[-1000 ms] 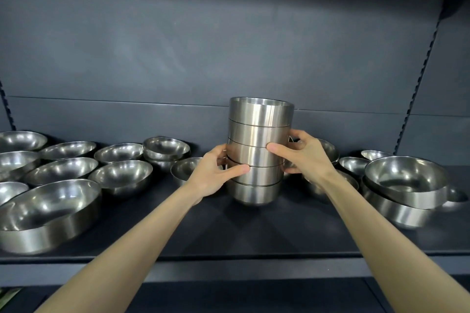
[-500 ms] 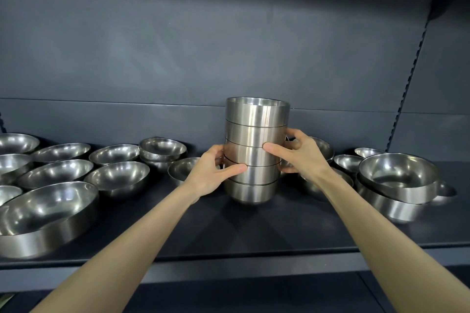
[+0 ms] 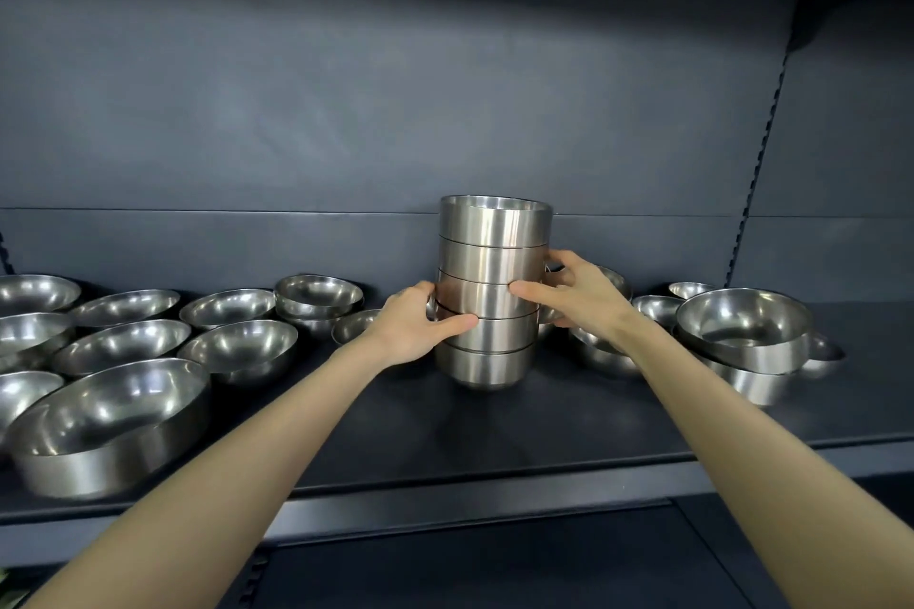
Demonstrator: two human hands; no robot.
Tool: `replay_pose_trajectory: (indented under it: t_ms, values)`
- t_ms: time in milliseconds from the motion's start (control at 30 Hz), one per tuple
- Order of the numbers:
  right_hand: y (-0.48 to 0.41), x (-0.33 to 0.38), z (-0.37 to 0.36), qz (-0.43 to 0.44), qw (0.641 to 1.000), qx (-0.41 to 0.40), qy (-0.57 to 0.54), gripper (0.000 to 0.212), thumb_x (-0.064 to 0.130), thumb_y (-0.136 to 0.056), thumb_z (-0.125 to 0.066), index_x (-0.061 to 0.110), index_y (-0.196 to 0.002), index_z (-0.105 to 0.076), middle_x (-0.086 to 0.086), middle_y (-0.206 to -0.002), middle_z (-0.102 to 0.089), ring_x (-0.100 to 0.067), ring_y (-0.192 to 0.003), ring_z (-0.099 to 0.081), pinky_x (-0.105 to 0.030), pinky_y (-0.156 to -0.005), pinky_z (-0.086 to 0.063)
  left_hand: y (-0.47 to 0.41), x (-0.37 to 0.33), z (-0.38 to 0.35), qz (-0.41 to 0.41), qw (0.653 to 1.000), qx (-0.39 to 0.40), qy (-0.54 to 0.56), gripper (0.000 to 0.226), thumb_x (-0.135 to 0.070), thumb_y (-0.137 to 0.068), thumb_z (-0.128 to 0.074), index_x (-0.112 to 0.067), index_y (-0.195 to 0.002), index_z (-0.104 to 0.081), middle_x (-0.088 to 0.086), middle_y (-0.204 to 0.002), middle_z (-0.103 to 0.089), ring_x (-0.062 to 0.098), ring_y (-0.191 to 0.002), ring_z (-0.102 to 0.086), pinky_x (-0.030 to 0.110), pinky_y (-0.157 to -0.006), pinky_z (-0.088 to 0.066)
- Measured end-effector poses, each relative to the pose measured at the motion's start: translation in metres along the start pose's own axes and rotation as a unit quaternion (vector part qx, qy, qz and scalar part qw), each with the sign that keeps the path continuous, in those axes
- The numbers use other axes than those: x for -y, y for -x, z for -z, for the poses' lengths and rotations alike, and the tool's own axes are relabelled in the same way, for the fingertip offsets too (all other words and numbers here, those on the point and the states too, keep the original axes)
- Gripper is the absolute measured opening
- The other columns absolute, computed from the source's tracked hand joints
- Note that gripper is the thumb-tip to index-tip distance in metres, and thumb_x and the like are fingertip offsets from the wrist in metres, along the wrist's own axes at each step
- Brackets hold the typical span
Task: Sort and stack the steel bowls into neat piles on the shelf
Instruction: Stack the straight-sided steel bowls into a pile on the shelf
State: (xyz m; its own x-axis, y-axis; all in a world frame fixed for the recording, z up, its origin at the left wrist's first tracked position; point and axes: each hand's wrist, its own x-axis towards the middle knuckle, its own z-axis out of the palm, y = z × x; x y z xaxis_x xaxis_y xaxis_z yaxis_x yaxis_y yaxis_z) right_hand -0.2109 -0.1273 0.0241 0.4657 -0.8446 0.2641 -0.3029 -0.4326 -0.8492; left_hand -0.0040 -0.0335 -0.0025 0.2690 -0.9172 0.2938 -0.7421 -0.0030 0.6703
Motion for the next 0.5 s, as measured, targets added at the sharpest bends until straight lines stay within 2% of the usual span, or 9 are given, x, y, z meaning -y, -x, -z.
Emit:
replay_pose_trajectory:
  t_ms: [67, 100, 167, 233, 367, 500]
  values:
    - [0.008, 0.002, 0.002, -0.005, 0.998, -0.024, 0.051, 0.071, 0.039, -0.075, -0.08, 0.018, -0.135, -0.047, 0.016, -0.099, -0.061, 0.003, -0.088, -0.06, -0.009, -0.063, -0.043, 0.005, -0.002, 0.004, 0.0, 0.999, 0.001, -0.038, 0.05, -0.046, -0.081, -0.07, -0.011, -0.114, -0.057, -0.001, -0.1, -0.062, 0.019, -0.099, -0.06, 0.028, -0.082, -0.046]
    - [0.014, 0.002, 0.004, -0.008, 0.996, -0.036, 0.079, 0.068, 0.035, -0.076, -0.08, 0.015, -0.133, -0.049, 0.012, -0.101, -0.062, -0.001, -0.089, -0.06, -0.009, -0.065, -0.041, 0.009, -0.002, 0.006, -0.002, 0.999, 0.001, -0.054, 0.049, -0.043, -0.082, -0.07, -0.009, -0.116, -0.057, 0.001, -0.102, -0.064, 0.02, -0.104, -0.06, 0.031, -0.087, -0.047]
    - [0.027, 0.003, 0.007, -0.011, 0.99, -0.054, 0.131, 0.062, 0.03, -0.078, -0.08, 0.011, -0.131, -0.053, -0.002, -0.114, -0.062, -0.013, -0.097, -0.058, -0.014, -0.075, -0.038, 0.019, -0.004, 0.008, -0.02, 0.995, 0.001, -0.1, 0.049, -0.04, -0.085, -0.067, -0.009, -0.123, -0.056, 0.006, -0.116, -0.063, 0.022, -0.113, -0.056, 0.035, -0.096, -0.045]
    - [0.044, 0.007, 0.013, -0.011, 0.981, -0.066, 0.181, 0.056, 0.028, -0.079, -0.078, 0.013, -0.128, -0.057, -0.008, -0.123, -0.062, -0.02, -0.106, -0.057, -0.022, -0.084, -0.039, 0.031, -0.01, 0.011, -0.052, 0.985, 0.013, -0.166, 0.053, -0.041, -0.088, -0.063, -0.011, -0.13, -0.052, 0.007, -0.129, -0.057, 0.024, -0.121, -0.05, 0.038, -0.101, -0.041]
    - [0.077, 0.027, 0.035, 0.001, 0.954, -0.086, 0.286, 0.057, 0.03, -0.08, -0.076, 0.015, -0.132, -0.055, -0.011, -0.129, -0.059, -0.03, -0.121, -0.052, -0.038, -0.099, -0.043, 0.052, -0.038, 0.014, -0.14, 0.955, 0.02, -0.26, 0.052, -0.043, -0.092, -0.055, -0.015, -0.134, -0.046, 0.009, -0.13, -0.052, 0.028, -0.12, -0.046, 0.042, -0.099, -0.041]
    - [0.103, 0.043, 0.066, 0.001, 0.924, -0.119, 0.365, 0.063, 0.031, -0.085, -0.072, 0.015, -0.14, -0.046, -0.011, -0.141, -0.046, -0.033, -0.128, -0.045, -0.043, -0.104, -0.039, 0.061, -0.079, 0.014, -0.223, 0.923, -0.001, -0.313, 0.05, -0.043, -0.093, -0.053, -0.014, -0.132, -0.045, 0.006, -0.129, -0.05, 0.027, -0.123, -0.043, 0.039, -0.094, -0.041]
